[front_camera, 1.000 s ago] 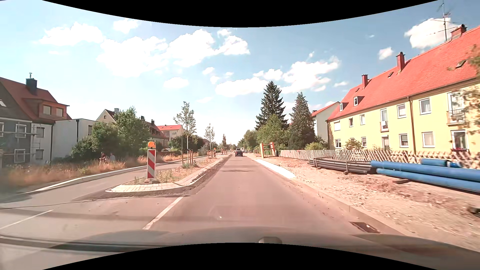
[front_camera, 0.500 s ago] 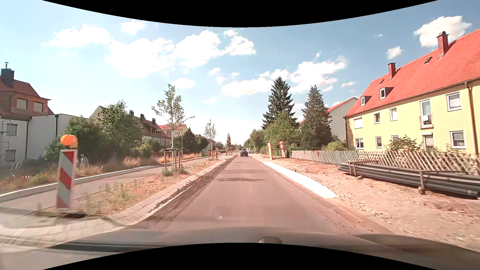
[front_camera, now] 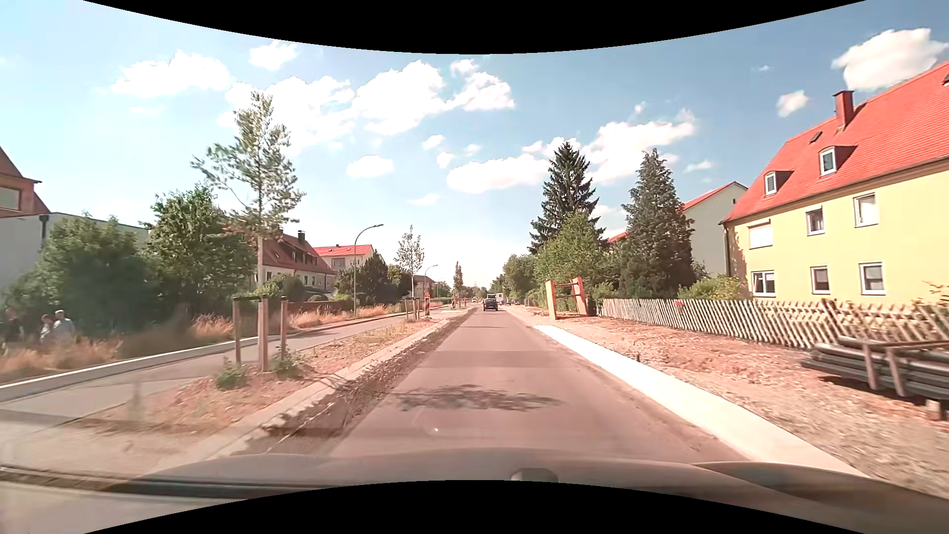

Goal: Follow the waypoints while adhering to traffic rules and regulations

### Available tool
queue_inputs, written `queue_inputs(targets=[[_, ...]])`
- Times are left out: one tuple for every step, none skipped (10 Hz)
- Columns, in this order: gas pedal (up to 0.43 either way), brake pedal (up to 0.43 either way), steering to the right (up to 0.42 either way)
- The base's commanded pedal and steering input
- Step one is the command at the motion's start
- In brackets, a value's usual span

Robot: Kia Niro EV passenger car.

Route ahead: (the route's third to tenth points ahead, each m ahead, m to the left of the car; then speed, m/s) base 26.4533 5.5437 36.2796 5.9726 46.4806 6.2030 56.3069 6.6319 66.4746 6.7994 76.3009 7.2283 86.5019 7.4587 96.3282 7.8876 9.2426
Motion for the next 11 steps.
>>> queue_inputs(targets=[[0.197,0.0,-0.01],[0.209,0.0,-0.01],[0.209,0.0,-0.009],[0.209,0.0,-0.009],[0.22,0.0,-0.009],[0.24,0.0,-0.006],[0.24,0.0,-0.003],[0.24,0.0,-0.003],[0.24,0.0,-0.003],[0.24,0.0,-0.001],[0.228,0.0,-0.001]])
